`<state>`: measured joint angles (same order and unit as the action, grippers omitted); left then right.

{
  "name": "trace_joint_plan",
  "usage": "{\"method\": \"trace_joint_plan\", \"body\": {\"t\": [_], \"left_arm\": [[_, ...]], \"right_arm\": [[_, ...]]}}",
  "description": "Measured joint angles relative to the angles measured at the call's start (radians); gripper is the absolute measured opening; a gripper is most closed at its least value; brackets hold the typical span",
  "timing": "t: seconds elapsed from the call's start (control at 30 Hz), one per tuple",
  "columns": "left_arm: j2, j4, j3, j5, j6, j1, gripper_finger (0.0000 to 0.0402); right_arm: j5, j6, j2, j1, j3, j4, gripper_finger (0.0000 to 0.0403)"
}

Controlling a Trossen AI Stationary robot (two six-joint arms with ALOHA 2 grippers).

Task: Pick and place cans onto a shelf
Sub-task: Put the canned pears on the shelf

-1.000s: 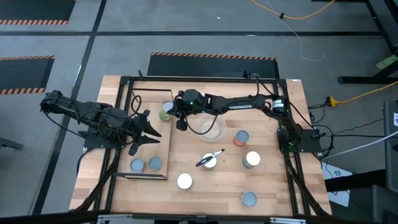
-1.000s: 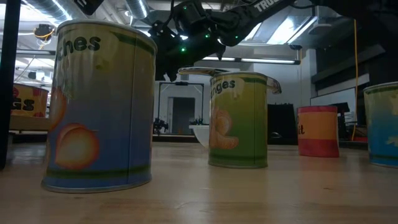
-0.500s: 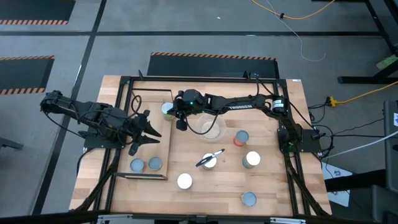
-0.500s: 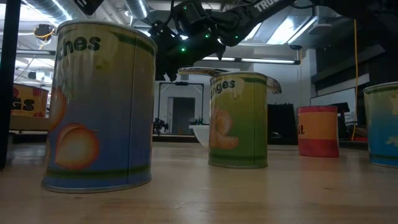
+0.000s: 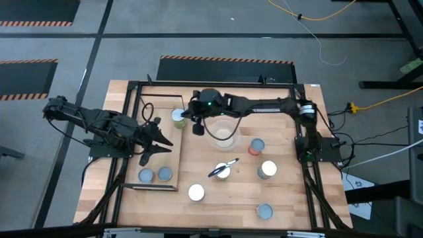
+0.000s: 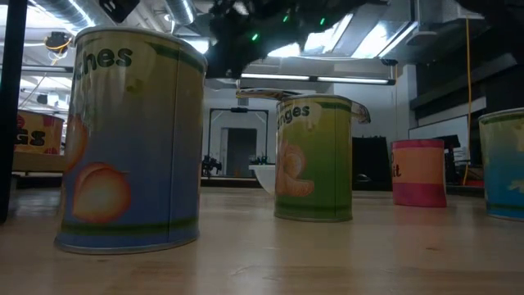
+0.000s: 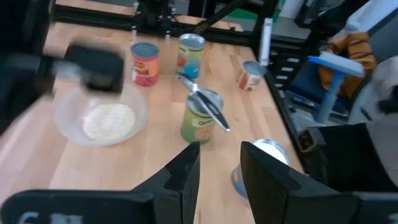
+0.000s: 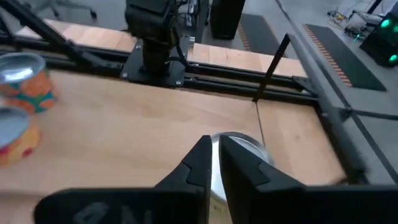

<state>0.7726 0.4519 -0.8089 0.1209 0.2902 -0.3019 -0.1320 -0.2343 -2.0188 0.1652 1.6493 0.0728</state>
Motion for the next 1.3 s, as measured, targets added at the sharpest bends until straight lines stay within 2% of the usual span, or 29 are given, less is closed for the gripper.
{"method": "trace_joint_plan", "body": {"t": [0.3, 0.53, 0.73, 0.97, 1.3], "left_arm": [[0.083, -0.109, 0.000, 0.195, 0.004, 0.010, 0.0108], [0.157, -0.175, -0.005, 0.212, -0.021, 0.091, 0.0108], [0.243, -0.145, -0.070, 0.213, -0.021, 0.185, 0.0108], [0.360, 0.005, -0.158, 0.252, -0.015, 0.276, 0.0108], [0.461, 0.182, -0.164, 0.314, -0.004, 0.342, 0.0108]], "right_arm": [[0.027, -0.055, 0.253, 0.009, 0.000, 0.383, 0.0036], [0.044, -0.050, 0.363, 0.041, 0.000, 0.601, 0.0036], [0.044, -0.030, 0.362, 0.078, 0.000, 0.644, 0.0036], [0.043, -0.029, 0.311, 0.100, 0.000, 0.656, 0.0036], [0.041, -0.029, 0.292, 0.101, -0.001, 0.669, 0.0036]]}}
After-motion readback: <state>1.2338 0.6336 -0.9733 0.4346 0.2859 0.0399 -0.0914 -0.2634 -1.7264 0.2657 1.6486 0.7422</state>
